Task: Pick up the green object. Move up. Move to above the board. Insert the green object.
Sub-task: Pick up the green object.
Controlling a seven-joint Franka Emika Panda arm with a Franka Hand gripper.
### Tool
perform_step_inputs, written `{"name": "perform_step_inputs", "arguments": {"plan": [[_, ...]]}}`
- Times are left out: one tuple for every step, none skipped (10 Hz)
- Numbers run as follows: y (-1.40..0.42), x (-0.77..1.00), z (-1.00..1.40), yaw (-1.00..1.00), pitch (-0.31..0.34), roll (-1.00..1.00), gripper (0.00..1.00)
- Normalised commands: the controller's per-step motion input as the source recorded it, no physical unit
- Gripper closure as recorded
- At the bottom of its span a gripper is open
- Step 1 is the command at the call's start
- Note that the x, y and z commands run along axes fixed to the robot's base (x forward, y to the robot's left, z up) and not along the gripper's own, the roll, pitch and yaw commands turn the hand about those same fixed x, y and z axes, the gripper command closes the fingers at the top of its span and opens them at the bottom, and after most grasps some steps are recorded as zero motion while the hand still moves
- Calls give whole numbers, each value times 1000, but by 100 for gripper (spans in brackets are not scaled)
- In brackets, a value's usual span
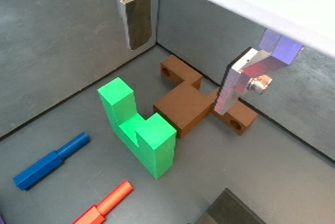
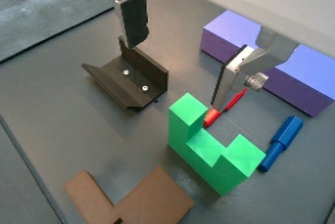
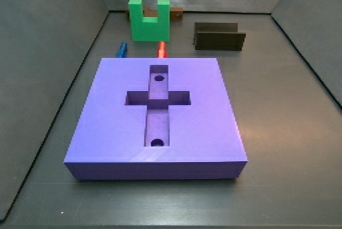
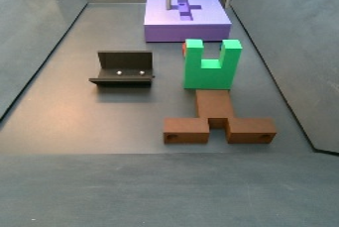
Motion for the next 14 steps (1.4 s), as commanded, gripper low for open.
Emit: {"name": "perform_step_inputs", "arguments": {"plan": [[0,0,0,0,-10,-6,0],[0,151,-280,-146,0,-34,0],[0,903,-311,0,0,-101,0],[-23,897,-334,0,0,-47,0],[-31,474,-406,20,-17,-20,0],[-109,0,-194,63,-67,-16,0],[-157,0,-300,0,-136,-40,0],[-217,-149,-334,0,-200,-83,0],[-100,0,-354,0,-180,-110,0],[0,97,-434,-40,-146,-101,0],[0,29,-426,-89,-103,-94,0],[0,0,-363,-74,-104,-79,0],[0,-86,-300,-100,-104,-83,0],[-3,-83,-323,-100,-123,-87,0]]}}
